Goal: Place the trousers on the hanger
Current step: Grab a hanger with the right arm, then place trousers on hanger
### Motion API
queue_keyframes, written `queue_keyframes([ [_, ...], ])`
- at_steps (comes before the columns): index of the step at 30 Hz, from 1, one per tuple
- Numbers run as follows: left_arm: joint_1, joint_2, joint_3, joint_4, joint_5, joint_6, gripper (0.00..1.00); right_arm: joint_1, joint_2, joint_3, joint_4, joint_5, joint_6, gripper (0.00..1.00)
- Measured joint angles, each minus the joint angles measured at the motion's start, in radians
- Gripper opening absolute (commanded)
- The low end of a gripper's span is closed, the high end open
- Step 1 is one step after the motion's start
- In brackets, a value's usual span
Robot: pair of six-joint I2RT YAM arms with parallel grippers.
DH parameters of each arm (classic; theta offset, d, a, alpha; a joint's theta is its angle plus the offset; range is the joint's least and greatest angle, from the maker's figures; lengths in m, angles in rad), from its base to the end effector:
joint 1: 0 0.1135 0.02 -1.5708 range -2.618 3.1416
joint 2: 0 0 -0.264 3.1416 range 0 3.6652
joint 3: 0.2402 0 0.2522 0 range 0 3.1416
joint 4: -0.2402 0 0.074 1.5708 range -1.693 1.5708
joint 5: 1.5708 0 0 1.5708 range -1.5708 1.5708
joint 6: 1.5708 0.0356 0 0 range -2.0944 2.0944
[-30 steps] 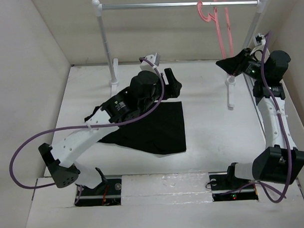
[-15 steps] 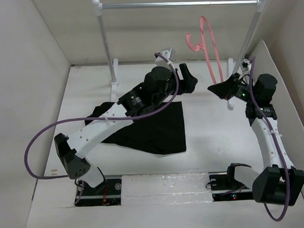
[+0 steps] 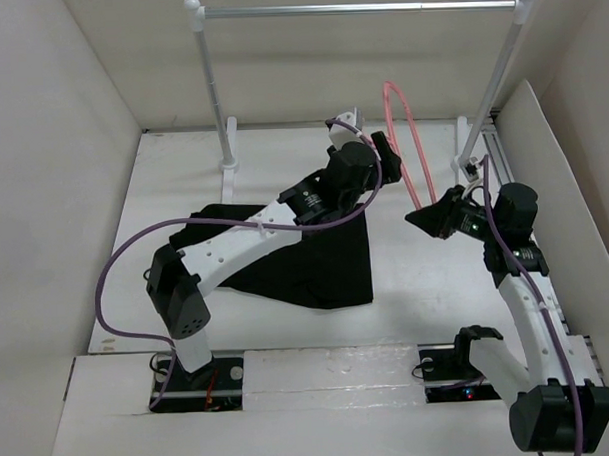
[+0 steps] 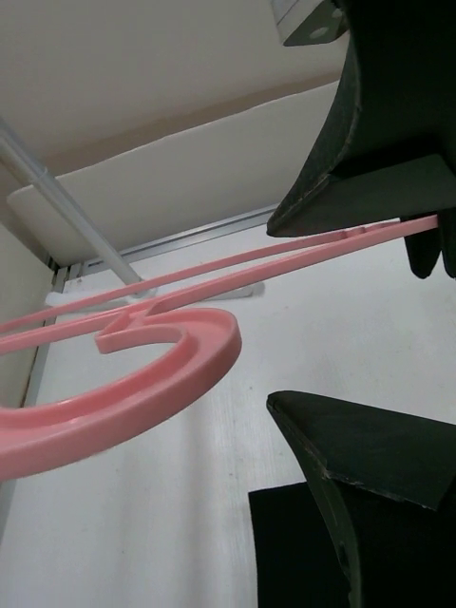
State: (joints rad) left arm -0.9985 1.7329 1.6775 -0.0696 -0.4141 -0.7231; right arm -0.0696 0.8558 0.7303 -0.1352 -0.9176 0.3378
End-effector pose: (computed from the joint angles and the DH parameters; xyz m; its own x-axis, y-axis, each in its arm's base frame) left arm 0.2375 -0.3422 0.4071 -0.4168 -0.4716 -0.7771 0.3702 0.6927 -0.6189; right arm 0.1914 0.0150 0.3171 -0.4823 0.2355 -0.8438 -0.5971 0.6164 0.5133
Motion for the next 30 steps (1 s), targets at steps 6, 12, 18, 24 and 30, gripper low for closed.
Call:
queue_keyframes([
  [6,-0.003,-0.015,-0.023,0.051,-0.047,-0.023,0.62,0.013,-0.013,-0.011,-0.072,0.039,-0.038,0.00],
  [12,0.006,-0.040,-0.053,0.103,-0.066,-0.040,0.59,0.013,-0.017,-0.027,-0.116,0.058,-0.062,0.00],
  [18,0.039,-0.039,-0.052,0.103,-0.063,-0.062,0.47,0.022,-0.019,-0.027,-0.129,0.065,-0.077,0.00],
  [24,0.061,0.009,-0.018,0.086,-0.058,-0.085,0.22,0.024,-0.019,-0.027,-0.134,0.067,-0.077,0.00],
  [30,0.067,0.055,-0.010,0.065,-0.024,-0.102,0.00,0.027,-0.034,-0.027,-0.148,0.072,-0.077,0.01],
])
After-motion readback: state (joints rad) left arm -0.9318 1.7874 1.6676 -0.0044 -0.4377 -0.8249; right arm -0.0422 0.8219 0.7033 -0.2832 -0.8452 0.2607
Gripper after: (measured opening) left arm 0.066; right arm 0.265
